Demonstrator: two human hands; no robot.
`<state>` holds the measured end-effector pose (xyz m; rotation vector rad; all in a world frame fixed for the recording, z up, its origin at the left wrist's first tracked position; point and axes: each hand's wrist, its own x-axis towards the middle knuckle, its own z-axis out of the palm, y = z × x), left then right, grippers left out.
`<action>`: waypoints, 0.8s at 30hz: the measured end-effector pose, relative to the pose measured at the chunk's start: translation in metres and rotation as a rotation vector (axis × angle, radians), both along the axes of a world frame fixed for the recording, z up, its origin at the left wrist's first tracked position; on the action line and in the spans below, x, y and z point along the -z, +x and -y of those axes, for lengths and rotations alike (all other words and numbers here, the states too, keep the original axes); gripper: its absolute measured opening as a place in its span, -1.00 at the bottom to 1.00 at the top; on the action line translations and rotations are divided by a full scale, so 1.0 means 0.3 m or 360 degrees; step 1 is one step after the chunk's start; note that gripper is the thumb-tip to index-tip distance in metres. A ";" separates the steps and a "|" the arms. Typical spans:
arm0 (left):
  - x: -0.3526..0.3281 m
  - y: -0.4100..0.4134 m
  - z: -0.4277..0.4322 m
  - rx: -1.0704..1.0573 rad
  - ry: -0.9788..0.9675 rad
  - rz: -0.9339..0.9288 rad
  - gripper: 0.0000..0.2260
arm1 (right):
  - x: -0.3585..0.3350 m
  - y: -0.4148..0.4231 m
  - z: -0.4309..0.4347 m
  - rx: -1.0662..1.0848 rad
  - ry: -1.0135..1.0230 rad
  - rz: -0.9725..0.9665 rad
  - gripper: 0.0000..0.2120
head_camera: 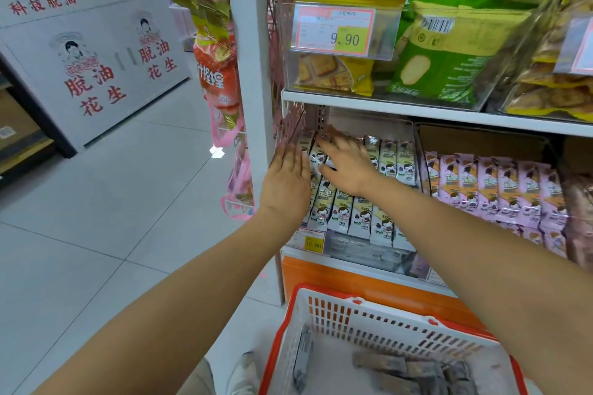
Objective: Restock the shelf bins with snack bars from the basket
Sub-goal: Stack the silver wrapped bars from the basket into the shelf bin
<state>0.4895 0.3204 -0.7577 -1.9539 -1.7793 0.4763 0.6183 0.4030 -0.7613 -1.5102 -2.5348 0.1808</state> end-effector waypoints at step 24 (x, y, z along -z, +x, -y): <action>-0.020 0.098 0.221 0.0353 0.0211 0.0624 -0.64 | -0.040 0.258 0.301 -0.0136 0.0291 -0.0495 -0.75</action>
